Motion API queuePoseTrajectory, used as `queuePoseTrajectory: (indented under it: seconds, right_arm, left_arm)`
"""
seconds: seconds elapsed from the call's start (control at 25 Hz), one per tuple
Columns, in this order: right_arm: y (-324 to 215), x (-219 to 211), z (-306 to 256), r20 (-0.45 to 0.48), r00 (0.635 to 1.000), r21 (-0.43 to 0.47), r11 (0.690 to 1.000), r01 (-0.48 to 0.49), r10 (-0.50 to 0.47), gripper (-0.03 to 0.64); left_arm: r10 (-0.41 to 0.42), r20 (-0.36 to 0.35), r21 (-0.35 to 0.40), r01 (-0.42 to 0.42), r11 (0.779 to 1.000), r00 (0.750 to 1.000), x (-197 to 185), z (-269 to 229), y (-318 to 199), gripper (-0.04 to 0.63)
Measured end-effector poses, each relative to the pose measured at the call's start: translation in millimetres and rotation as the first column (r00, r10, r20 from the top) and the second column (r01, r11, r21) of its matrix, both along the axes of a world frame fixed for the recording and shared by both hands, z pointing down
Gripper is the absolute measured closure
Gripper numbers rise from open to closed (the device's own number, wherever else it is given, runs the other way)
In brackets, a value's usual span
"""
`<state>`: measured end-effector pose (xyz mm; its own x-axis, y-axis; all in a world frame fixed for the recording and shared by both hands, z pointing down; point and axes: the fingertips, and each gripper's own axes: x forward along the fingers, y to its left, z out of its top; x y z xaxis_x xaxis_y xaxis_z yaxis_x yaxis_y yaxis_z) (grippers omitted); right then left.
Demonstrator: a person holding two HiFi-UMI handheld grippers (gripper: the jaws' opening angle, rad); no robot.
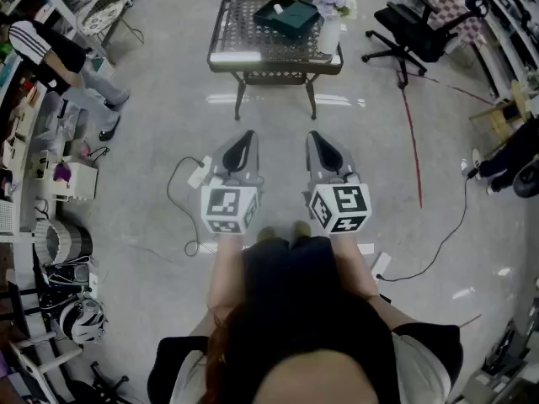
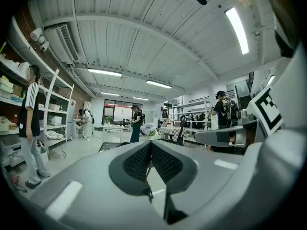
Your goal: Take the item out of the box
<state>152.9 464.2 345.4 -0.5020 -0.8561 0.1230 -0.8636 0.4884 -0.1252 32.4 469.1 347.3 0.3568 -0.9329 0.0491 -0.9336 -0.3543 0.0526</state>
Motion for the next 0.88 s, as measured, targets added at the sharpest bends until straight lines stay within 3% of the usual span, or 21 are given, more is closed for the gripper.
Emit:
queuePoseTrajectory:
  seconds: [0.88]
  right_arm:
    - [-5,-28,14,0.02,0.997,-0.041,0.996,-0.076,0.077,0.617]
  left_arm:
    - [0.053,0.004,-0.026,-0.053,0.998,0.999,-29,12,-11,0.588]
